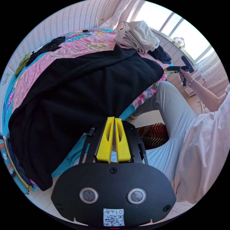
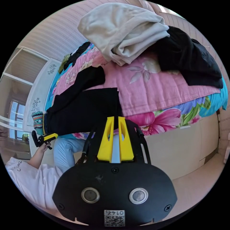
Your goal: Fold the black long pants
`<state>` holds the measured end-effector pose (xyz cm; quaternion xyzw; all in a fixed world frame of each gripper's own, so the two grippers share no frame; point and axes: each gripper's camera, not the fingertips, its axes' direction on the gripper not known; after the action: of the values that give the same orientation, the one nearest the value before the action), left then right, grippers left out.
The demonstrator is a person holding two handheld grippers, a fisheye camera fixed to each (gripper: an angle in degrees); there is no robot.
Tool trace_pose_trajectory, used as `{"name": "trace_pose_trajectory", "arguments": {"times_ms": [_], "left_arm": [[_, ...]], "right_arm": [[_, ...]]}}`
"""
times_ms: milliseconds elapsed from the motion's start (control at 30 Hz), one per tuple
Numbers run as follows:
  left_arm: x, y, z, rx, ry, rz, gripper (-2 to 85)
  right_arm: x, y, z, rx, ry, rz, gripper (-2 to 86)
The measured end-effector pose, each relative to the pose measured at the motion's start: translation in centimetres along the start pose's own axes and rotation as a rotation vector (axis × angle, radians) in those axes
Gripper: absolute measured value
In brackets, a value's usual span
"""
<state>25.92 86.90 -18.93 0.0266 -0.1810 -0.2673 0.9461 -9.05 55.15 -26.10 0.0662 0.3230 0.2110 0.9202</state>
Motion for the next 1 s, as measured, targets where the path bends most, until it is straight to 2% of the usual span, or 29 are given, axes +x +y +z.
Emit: {"name": "trace_pose_trajectory", "arguments": {"times_ms": [167, 300, 367, 467, 567, 733, 900, 1000], "left_arm": [[2.5, -2.2, -2.6, 0.019, -0.037, 0.023, -1.0], [5.8, -5.9, -5.4, 0.028, -0.11, 0.126, -1.0], [7.5, -8.2, -6.3, 0.057, -0.121, 0.173, -1.0], [10.6, -13.3, -6.2, 0.05, -0.117, 0.24, -1.0], [15.2, -19.1, -5.5, 0.052, -0.077, 0.36, -1.0], [25.3, -30.6, -1.1, 0.026, -0.071, 0.571, -0.9], [32.9, -40.5, 5.2, -0.042, -0.114, 0.629, 0.3], [35.8, -44.6, 10.0, -0.164, -0.113, 0.612, 2.2]], "right_arm": [[2.6, 2.9, -2.4, 0.079, -0.03, 0.032, 8.9], [4.9, 4.8, -2.1, 0.073, -0.112, 0.067, 12.3], [5.8, 5.6, -1.2, 0.052, -0.149, 0.079, 10.3], [6.8, 6.8, 0.0, -0.029, -0.208, 0.048, 2.5], [7.6, 9.6, -1.9, 0.013, -0.186, 0.037, 1.0], [10.3, 14.1, -3.5, 0.03, -0.279, 0.056, 0.3], [11.7, 17.2, -3.4, 0.167, -0.396, 0.17, 0.3], [10.9, 17.9, -4.1, 0.173, -0.327, 0.145, 0.1]]}}
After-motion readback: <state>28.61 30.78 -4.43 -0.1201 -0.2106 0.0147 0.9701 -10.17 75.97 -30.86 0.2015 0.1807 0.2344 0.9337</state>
